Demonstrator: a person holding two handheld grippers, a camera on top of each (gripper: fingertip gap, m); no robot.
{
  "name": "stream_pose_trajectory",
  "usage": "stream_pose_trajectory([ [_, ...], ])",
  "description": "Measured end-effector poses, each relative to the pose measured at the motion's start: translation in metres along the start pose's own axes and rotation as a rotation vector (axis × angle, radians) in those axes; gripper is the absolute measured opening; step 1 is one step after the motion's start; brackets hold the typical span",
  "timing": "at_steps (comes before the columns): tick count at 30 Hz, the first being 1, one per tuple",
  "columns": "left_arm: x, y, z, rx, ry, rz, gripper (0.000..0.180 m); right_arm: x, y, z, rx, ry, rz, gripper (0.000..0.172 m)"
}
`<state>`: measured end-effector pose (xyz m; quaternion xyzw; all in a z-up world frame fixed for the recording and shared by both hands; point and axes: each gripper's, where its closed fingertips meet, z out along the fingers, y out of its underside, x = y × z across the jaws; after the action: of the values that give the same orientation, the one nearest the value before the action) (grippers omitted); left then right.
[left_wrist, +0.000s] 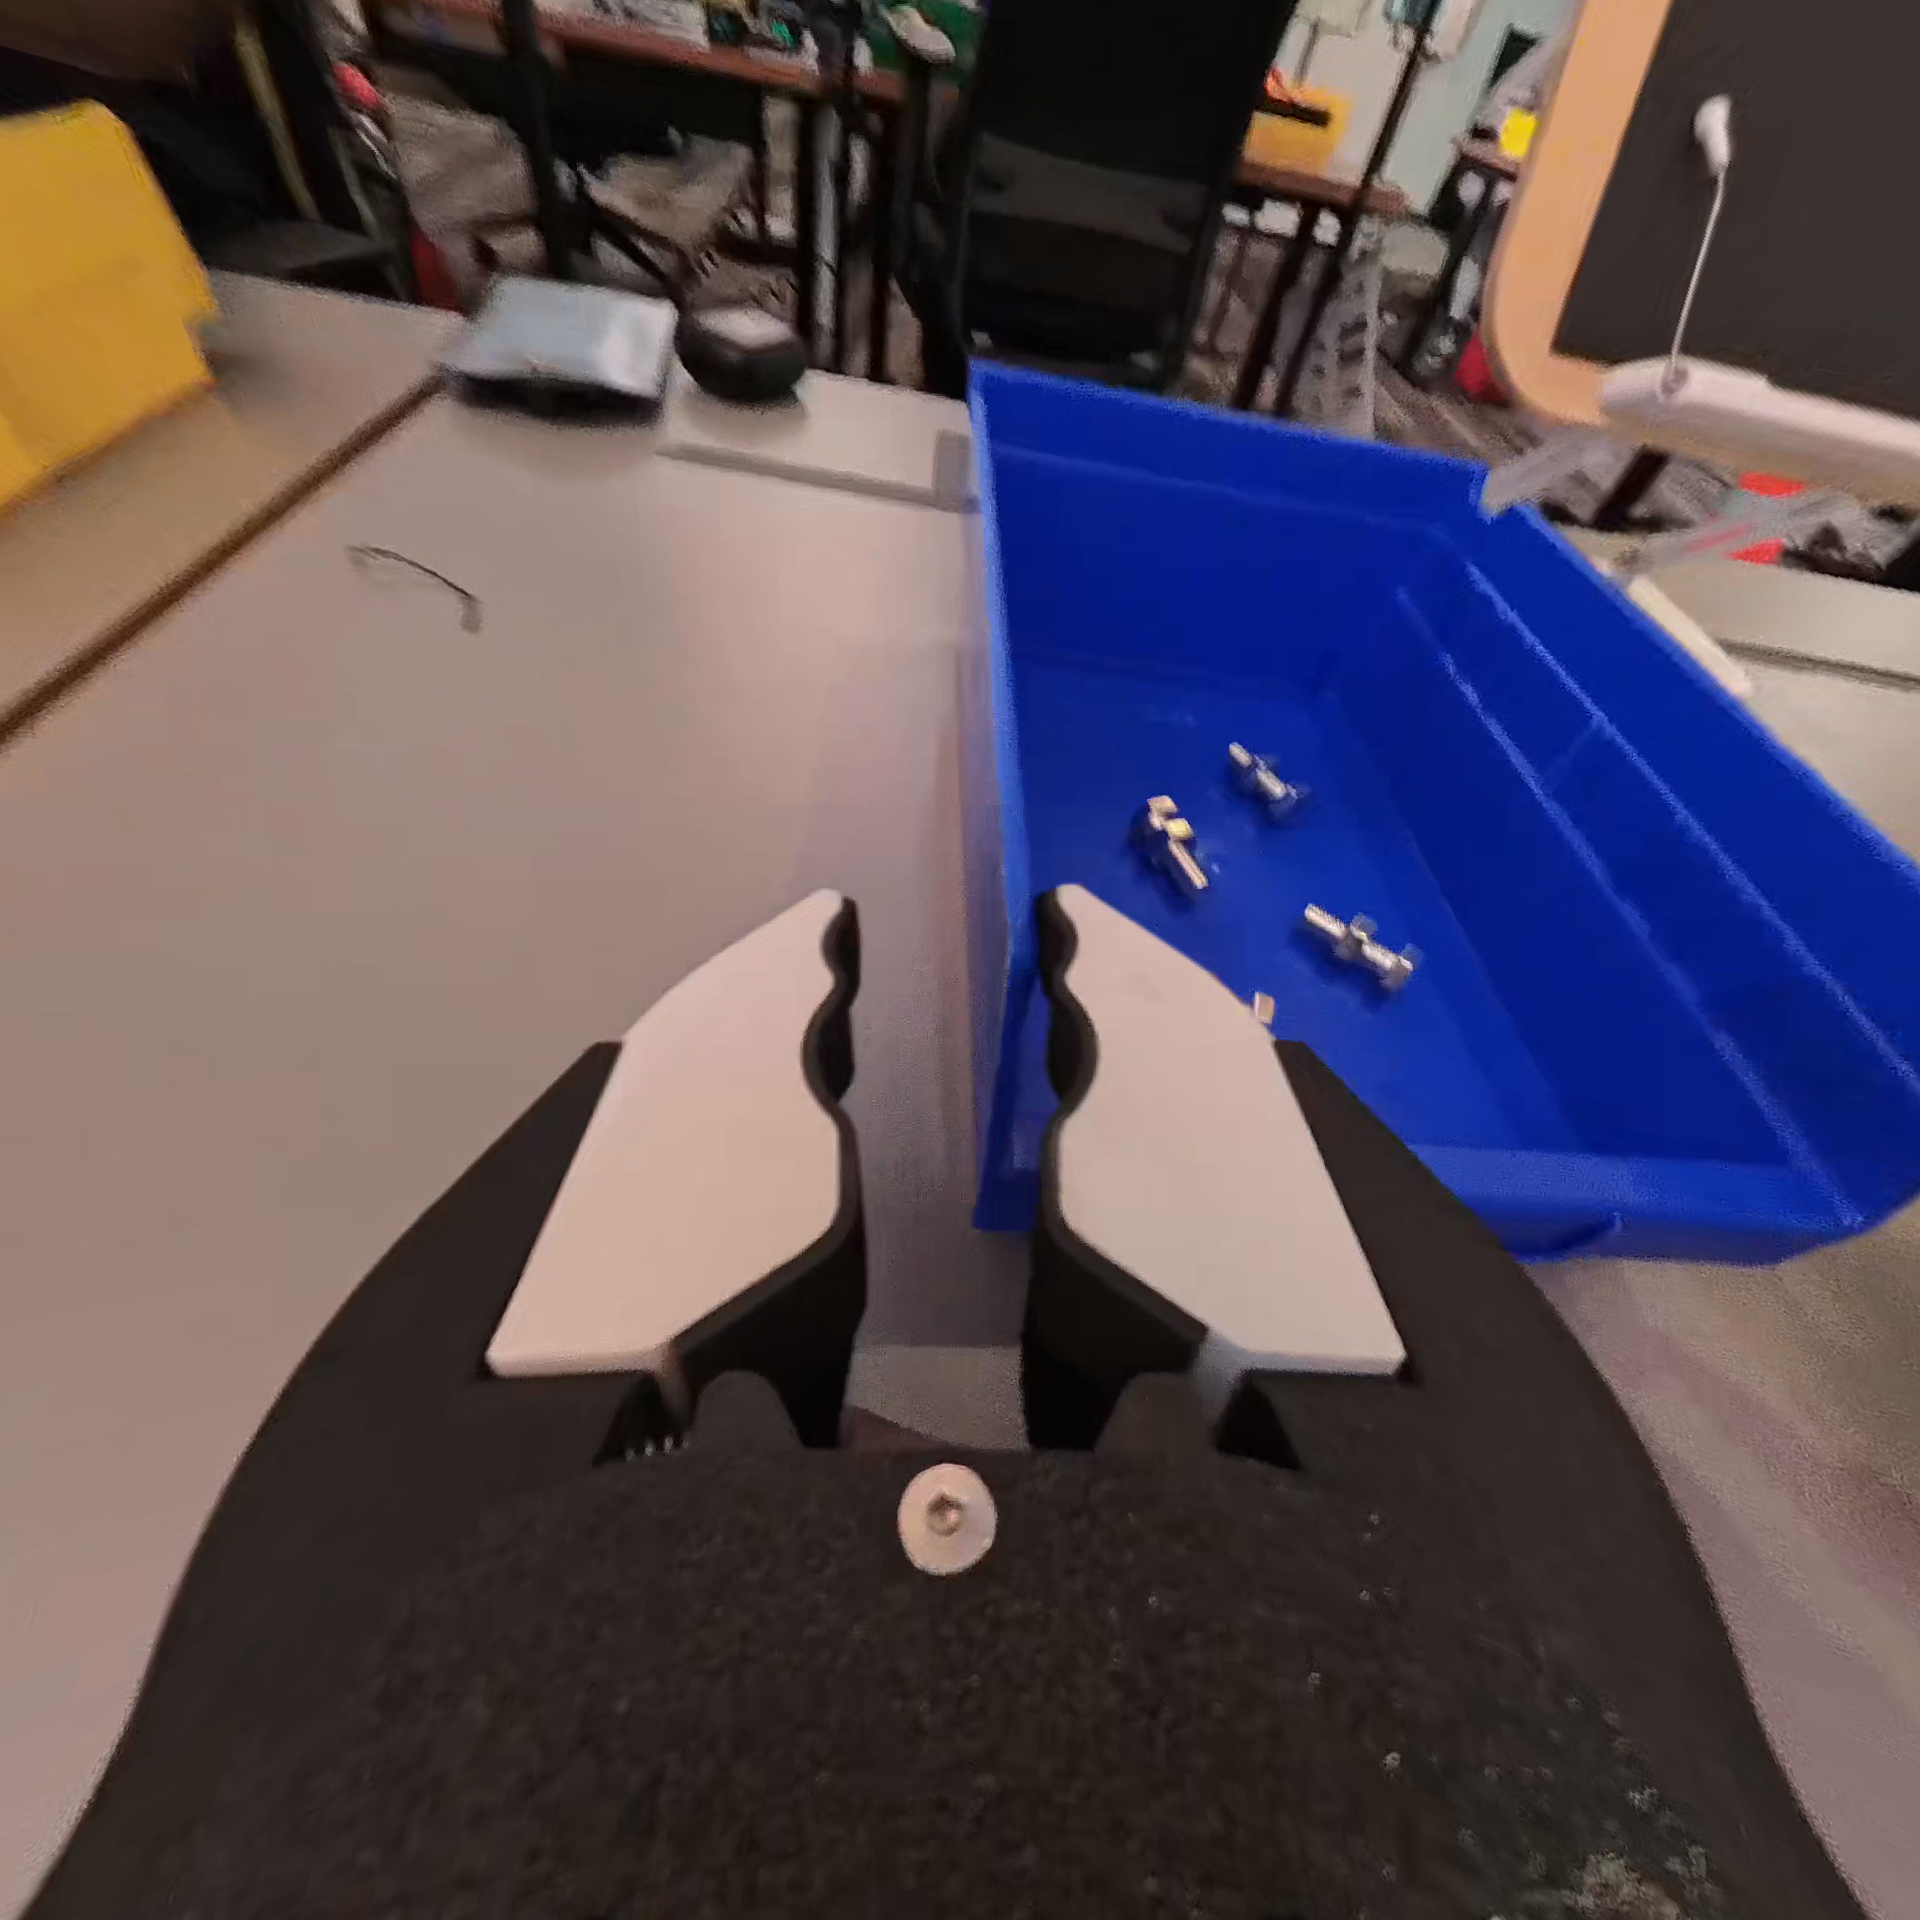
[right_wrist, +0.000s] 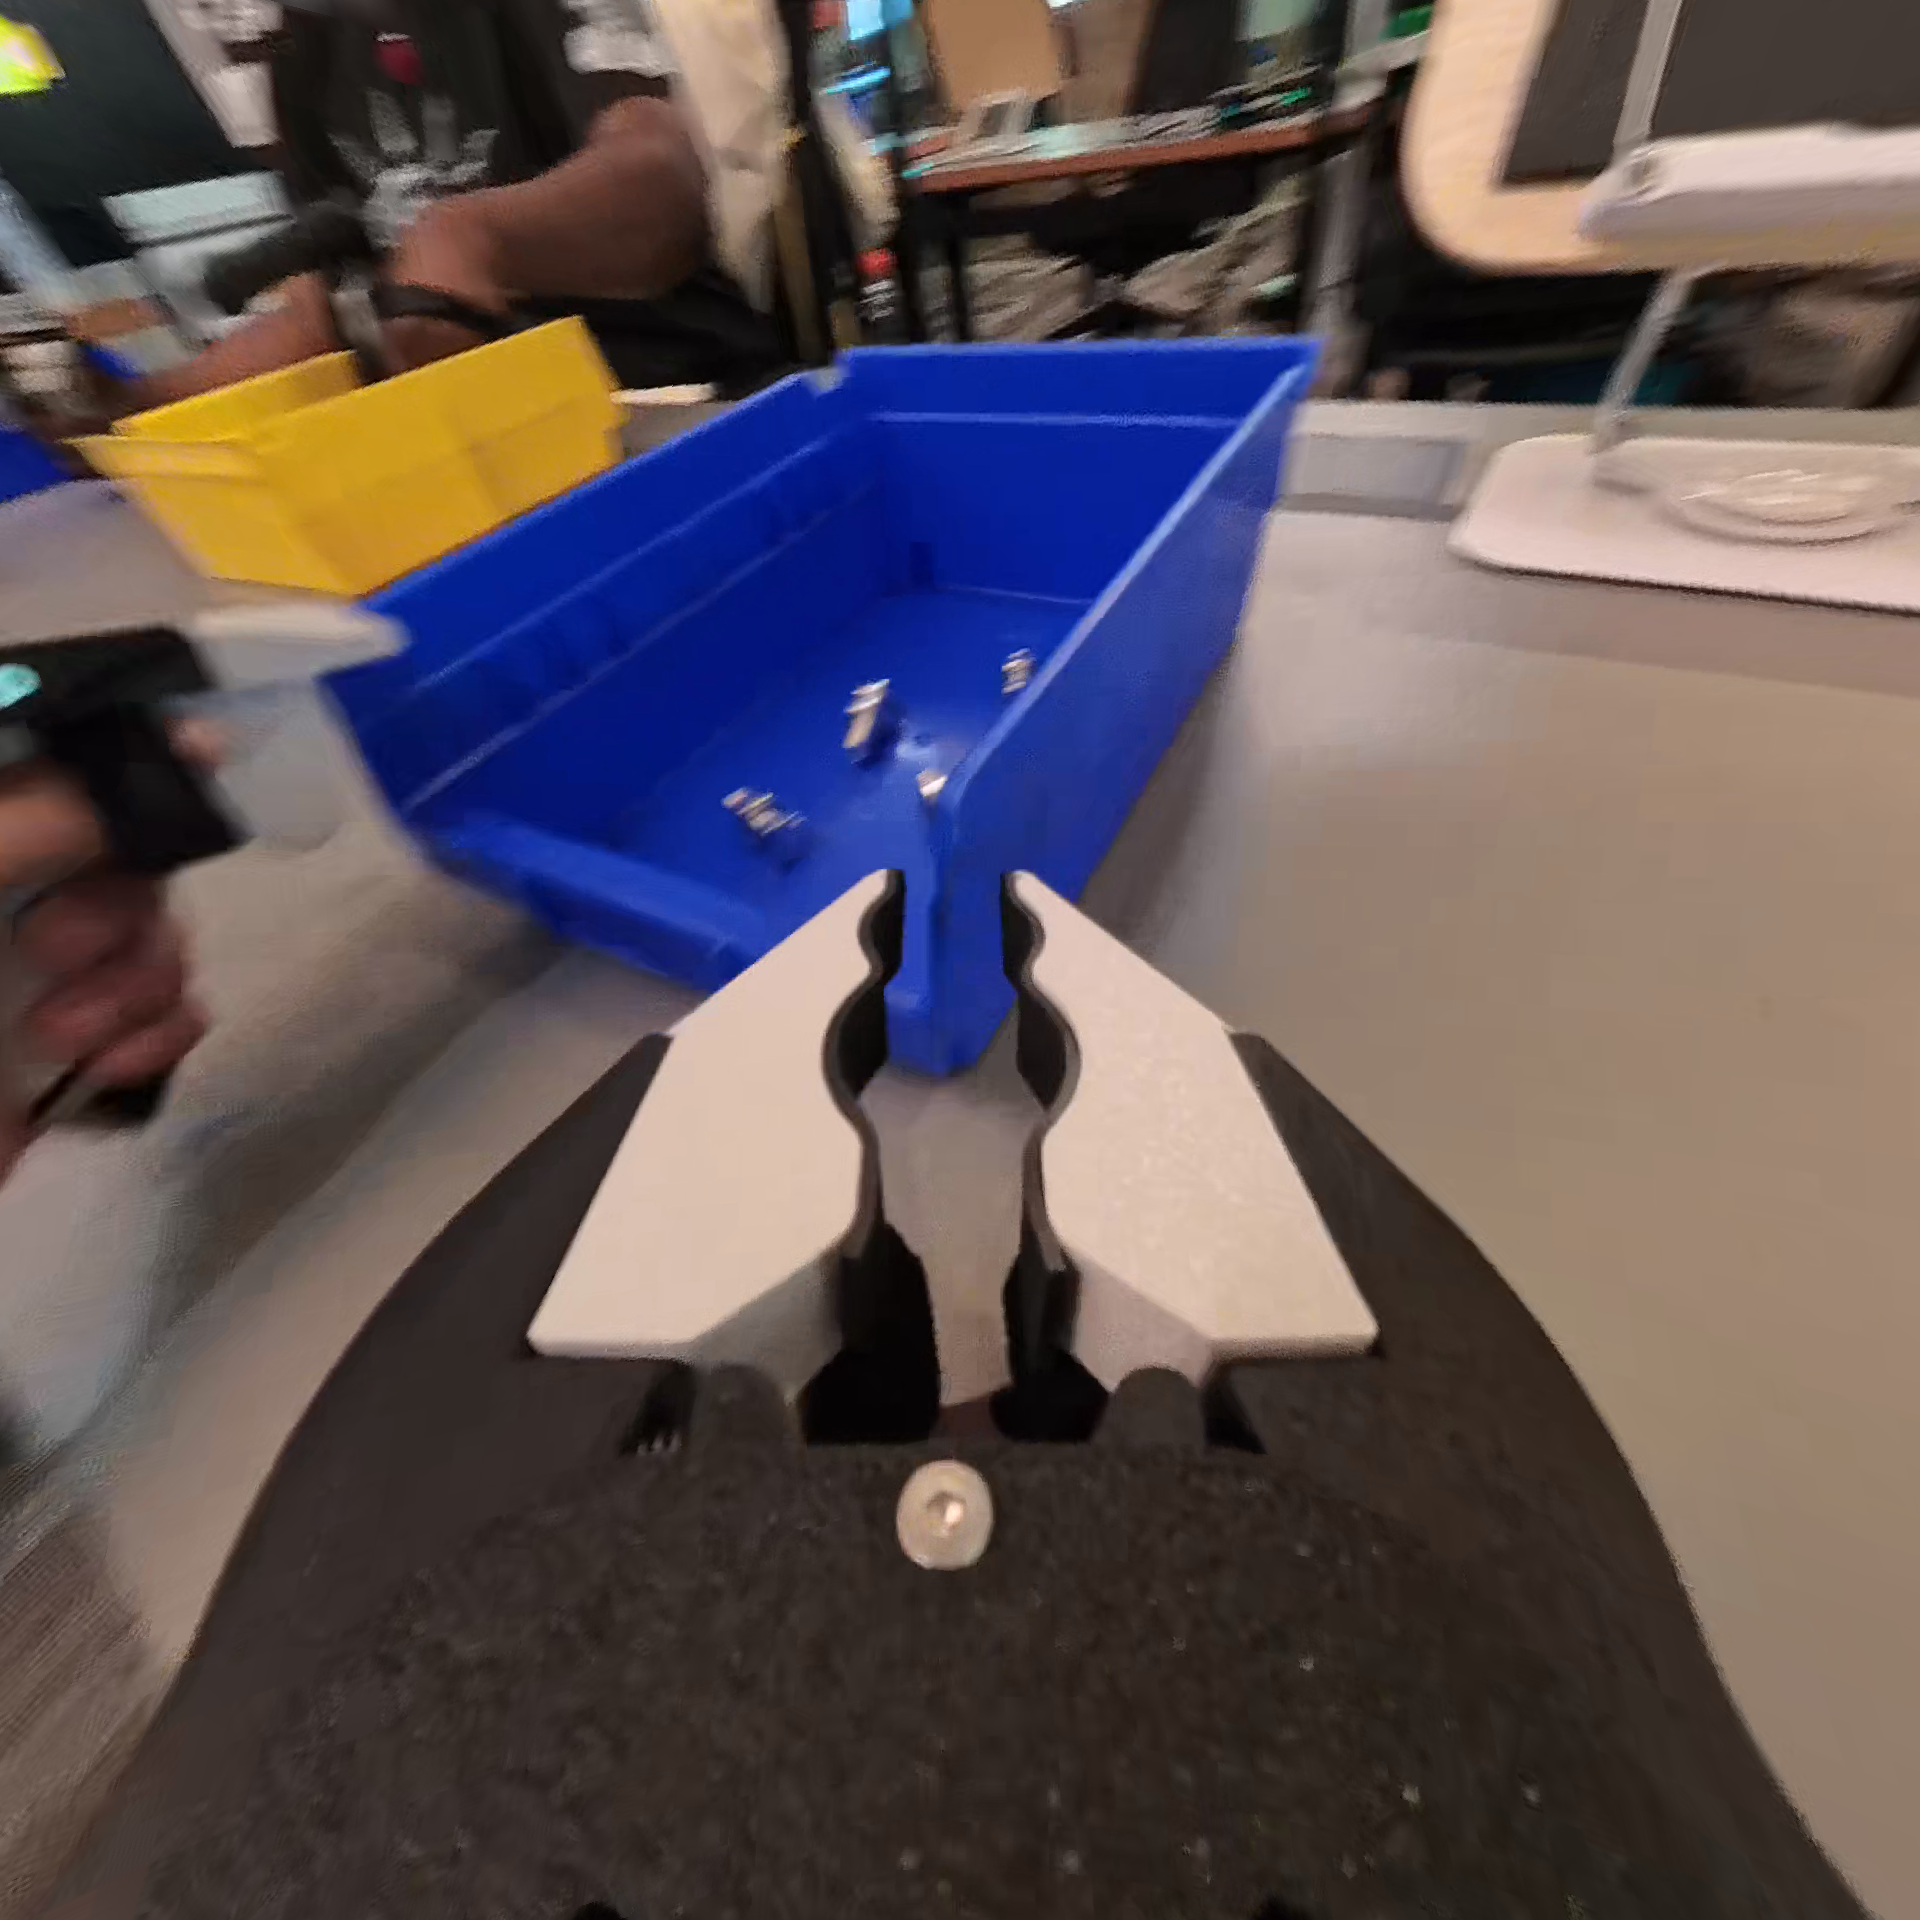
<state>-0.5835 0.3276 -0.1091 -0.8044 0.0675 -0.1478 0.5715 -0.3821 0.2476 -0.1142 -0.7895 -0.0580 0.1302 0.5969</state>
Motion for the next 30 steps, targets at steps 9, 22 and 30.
stream_pose_trajectory([
  [9, -0.013, -0.043, -0.052, 0.3, -0.129, -0.214, 0.043, 0.097, 0.03, -0.146, -0.186, -0.302, 0.018, 0.046],
  [22, 0.155, 0.064, -0.068, -0.134, 0.238, -0.14, 0.05, 0.398, 0.015, -0.3, 0.041, 0.391, 0.242, 0.052],
  [30, 0.174, 0.063, -0.054, -0.142, 0.316, 0.022, 0.049, 0.38, 0.032, -0.271, -0.016, 0.303, 0.256, 0.051],
])
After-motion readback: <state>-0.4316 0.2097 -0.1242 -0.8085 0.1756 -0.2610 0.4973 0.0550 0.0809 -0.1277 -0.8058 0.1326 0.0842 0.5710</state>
